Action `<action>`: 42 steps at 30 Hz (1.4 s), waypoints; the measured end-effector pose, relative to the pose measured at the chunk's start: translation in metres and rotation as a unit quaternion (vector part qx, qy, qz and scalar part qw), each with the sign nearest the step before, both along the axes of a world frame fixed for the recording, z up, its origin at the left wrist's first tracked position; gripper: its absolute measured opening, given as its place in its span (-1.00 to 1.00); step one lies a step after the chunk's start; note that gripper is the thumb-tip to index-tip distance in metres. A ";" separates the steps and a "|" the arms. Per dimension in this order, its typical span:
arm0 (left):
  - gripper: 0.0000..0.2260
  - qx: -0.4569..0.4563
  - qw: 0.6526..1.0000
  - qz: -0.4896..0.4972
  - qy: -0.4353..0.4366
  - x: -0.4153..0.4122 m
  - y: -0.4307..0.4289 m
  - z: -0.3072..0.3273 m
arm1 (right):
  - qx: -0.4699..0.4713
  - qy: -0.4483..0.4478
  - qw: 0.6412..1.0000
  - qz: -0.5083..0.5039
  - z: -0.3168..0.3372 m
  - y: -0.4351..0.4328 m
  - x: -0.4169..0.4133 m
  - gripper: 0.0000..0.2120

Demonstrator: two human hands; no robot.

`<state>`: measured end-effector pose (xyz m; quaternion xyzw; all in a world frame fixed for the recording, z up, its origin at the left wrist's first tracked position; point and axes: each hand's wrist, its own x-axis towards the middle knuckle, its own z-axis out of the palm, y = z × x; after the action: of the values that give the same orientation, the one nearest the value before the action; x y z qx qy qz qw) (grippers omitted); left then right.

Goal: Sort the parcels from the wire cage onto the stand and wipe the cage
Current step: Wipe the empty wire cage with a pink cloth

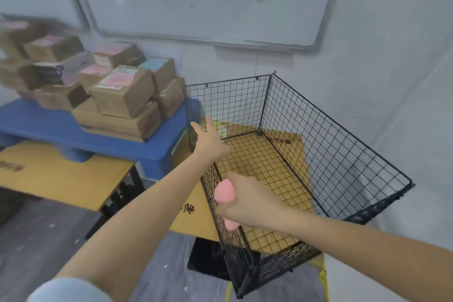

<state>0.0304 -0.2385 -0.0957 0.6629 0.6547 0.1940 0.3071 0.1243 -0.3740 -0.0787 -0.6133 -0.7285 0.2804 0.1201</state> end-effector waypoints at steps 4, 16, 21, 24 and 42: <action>-0.09 0.011 1.000 -0.005 0.024 0.003 -0.018 -0.006 | 0.011 -0.065 0.997 0.026 0.008 -0.007 0.000 -0.58; -0.01 0.031 0.996 0.000 0.089 0.005 -0.033 0.004 | 0.048 -0.128 0.955 0.262 0.023 -0.050 0.044 -0.62; -0.08 0.072 0.977 0.037 0.196 0.017 -0.057 -0.009 | 0.116 -0.160 0.921 0.336 0.014 -0.046 0.055 -0.62; -0.10 0.095 0.959 0.011 0.266 0.012 -0.063 -0.007 | 0.098 -0.178 0.914 0.351 0.020 -0.040 0.087 -0.67; 0.13 0.071 0.977 0.037 0.199 0.019 -0.066 -0.005 | 0.002 -0.138 0.959 0.250 0.018 -0.012 0.237 -0.75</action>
<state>0.0490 -0.3044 -0.1007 0.6837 0.7112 0.1153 0.1156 0.3617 -0.3863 -0.0602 -0.4444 -0.8685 0.2129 -0.0540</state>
